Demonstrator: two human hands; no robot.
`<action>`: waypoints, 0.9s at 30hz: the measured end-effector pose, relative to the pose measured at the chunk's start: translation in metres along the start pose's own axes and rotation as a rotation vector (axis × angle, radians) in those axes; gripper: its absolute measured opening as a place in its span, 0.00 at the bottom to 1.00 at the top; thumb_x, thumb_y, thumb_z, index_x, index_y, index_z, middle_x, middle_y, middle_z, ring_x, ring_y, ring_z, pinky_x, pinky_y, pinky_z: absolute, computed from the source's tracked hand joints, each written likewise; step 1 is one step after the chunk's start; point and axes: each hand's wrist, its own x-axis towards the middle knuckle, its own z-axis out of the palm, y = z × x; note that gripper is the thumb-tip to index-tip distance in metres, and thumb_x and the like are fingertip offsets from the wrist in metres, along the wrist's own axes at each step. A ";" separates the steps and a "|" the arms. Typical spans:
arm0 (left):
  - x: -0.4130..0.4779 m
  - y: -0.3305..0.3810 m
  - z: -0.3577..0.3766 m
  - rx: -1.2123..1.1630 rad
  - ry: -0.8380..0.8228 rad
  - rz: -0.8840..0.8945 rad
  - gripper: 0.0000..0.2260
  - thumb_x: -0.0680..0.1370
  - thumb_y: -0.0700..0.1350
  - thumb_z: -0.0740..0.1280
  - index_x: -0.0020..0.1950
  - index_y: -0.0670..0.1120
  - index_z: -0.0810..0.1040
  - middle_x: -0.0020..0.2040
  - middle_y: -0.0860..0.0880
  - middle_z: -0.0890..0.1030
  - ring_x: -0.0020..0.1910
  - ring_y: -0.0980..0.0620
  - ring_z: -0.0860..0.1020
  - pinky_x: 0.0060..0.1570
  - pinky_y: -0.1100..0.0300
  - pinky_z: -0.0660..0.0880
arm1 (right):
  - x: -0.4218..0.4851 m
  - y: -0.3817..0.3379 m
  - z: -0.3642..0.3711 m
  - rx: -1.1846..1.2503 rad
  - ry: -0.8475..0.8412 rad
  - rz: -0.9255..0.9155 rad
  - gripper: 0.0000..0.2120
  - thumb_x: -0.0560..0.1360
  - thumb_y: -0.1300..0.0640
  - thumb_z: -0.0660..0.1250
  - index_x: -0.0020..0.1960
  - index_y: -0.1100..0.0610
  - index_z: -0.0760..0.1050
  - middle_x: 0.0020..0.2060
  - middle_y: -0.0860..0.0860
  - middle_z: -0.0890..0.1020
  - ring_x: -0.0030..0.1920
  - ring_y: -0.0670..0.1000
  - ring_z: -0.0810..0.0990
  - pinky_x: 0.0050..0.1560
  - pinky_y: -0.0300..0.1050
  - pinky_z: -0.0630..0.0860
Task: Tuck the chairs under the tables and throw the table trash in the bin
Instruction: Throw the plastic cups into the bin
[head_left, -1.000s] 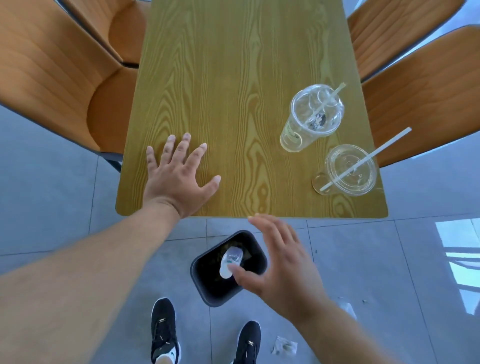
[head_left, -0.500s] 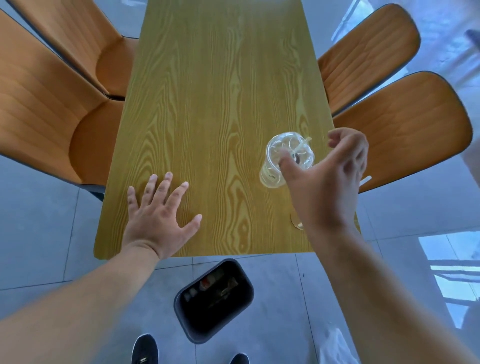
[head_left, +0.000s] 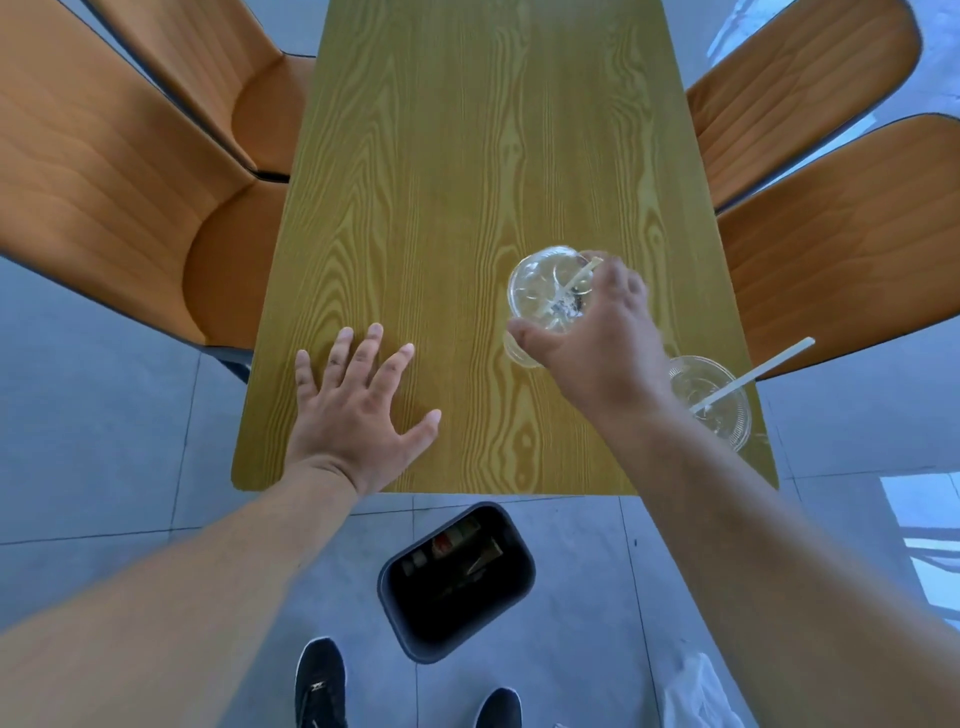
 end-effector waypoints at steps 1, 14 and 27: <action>0.000 0.001 0.000 0.000 0.001 -0.004 0.37 0.76 0.76 0.51 0.82 0.60 0.57 0.85 0.50 0.52 0.84 0.46 0.42 0.78 0.32 0.40 | -0.006 -0.003 0.005 0.017 -0.032 -0.040 0.40 0.69 0.40 0.79 0.73 0.50 0.65 0.67 0.48 0.69 0.51 0.45 0.72 0.40 0.34 0.66; -0.002 0.002 -0.005 -0.003 -0.016 -0.013 0.37 0.76 0.76 0.50 0.82 0.60 0.57 0.85 0.50 0.52 0.84 0.46 0.44 0.78 0.33 0.39 | -0.119 0.006 0.006 0.030 -0.160 -0.191 0.41 0.64 0.34 0.78 0.70 0.45 0.65 0.62 0.41 0.68 0.53 0.39 0.73 0.44 0.23 0.68; -0.003 0.003 -0.003 -0.005 0.015 -0.002 0.36 0.77 0.75 0.51 0.81 0.59 0.59 0.85 0.49 0.53 0.84 0.46 0.46 0.78 0.33 0.39 | -0.219 0.050 0.032 0.015 -0.347 -0.102 0.44 0.66 0.32 0.73 0.75 0.40 0.57 0.71 0.36 0.62 0.67 0.45 0.72 0.62 0.43 0.73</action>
